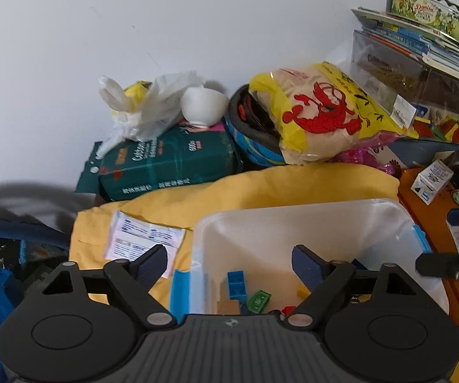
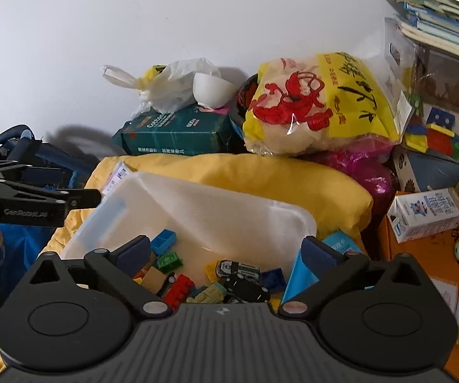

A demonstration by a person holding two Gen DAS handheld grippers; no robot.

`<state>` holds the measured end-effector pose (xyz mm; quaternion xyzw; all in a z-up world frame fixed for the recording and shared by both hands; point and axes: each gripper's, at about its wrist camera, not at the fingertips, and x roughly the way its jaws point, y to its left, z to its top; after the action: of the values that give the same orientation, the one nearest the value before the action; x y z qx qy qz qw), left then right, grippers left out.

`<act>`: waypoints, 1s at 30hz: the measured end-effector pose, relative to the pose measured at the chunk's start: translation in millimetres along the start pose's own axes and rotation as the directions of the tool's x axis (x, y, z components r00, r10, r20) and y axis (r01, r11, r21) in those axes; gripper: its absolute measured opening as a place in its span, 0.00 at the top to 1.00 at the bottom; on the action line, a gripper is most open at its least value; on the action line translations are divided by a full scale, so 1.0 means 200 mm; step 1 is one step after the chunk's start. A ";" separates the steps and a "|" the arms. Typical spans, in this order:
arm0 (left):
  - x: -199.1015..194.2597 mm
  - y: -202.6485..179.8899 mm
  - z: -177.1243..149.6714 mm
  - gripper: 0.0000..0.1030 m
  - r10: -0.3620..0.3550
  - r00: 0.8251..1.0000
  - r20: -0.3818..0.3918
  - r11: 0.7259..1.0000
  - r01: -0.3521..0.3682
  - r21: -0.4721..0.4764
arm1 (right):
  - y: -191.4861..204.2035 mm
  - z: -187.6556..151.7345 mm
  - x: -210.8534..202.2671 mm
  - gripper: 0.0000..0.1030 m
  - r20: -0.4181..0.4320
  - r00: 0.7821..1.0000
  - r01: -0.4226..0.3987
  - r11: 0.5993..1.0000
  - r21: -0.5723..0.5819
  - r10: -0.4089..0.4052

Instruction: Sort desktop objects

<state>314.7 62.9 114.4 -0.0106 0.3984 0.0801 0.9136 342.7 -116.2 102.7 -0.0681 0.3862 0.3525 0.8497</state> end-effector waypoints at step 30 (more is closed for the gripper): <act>0.17 -0.17 0.07 0.10 -0.006 0.985 -0.173 0.999 0.012 0.034 | 0.06 -0.11 0.16 0.00 -0.155 0.988 0.017 0.998 -0.055 -0.025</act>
<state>353.2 35.4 98.0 -0.0033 0.4773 0.0679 0.8761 335.5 -98.6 66.9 -0.1221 0.4411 0.3472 0.8185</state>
